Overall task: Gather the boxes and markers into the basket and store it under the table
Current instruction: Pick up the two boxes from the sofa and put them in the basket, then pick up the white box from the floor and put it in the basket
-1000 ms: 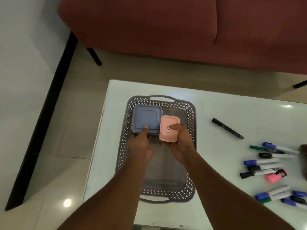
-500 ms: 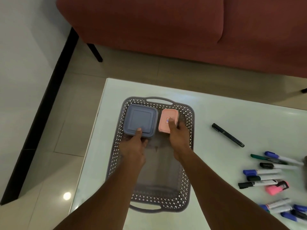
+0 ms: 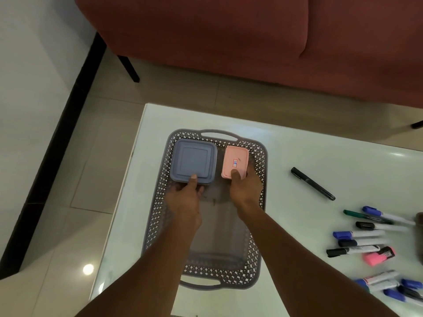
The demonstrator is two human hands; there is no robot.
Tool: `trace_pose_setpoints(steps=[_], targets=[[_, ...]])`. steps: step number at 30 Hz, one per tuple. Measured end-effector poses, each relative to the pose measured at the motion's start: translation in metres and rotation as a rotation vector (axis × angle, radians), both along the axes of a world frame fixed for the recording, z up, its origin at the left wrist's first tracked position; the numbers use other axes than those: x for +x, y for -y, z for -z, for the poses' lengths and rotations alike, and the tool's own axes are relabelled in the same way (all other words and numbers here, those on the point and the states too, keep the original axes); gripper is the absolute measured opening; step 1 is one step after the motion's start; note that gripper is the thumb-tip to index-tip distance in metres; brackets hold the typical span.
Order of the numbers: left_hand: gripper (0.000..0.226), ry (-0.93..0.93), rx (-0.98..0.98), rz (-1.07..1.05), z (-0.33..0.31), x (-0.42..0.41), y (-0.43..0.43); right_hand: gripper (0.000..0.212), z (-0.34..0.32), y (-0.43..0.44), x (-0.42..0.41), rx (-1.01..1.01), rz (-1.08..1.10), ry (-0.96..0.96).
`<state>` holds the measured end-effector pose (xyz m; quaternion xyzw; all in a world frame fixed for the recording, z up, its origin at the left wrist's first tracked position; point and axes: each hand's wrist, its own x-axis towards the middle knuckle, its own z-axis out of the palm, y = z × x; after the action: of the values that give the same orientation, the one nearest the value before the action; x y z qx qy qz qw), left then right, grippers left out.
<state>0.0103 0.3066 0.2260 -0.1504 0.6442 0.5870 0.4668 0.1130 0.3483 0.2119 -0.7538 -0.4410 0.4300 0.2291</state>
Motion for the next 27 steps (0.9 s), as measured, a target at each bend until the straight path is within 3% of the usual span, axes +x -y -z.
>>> trace_pose_setpoints(steps=[4,8,12,13,16,19,22,27], targets=[[0.025,-0.039,0.000,0.024,0.000,-0.002,0.001,0.039,-0.011,-0.001,-0.001,-0.062,-0.075,-0.068],[0.011,-0.071,-0.009,0.100,-0.006,0.001,0.007,0.044,-0.016,-0.003,-0.001,-0.126,-0.001,-0.065],[0.012,-0.149,-0.069,0.236,-0.005,0.006,0.019,0.043,-0.023,0.013,-0.001,-0.121,0.034,-0.045],[0.013,-0.251,-0.140,0.339,-0.003,0.007,0.022,0.041,-0.025,0.019,0.000,-0.106,0.016,-0.025],[0.025,-0.791,-0.313,0.886,-0.009,0.010,0.042,0.035,-0.035,0.041,0.009,-0.050,-0.085,0.061],[0.022,-1.195,-0.172,1.308,-0.020,0.014,0.064,0.037,-0.048,0.070,0.024,-0.010,-0.284,0.171],[0.030,-1.418,-0.066,1.606,-0.036,0.015,0.077,0.038,-0.065,0.099,0.041,0.037,-0.427,0.208],[0.022,-1.747,0.304,1.851,-0.073,0.045,0.073,0.036,-0.095,0.135,0.078,0.059,-0.292,0.200]])
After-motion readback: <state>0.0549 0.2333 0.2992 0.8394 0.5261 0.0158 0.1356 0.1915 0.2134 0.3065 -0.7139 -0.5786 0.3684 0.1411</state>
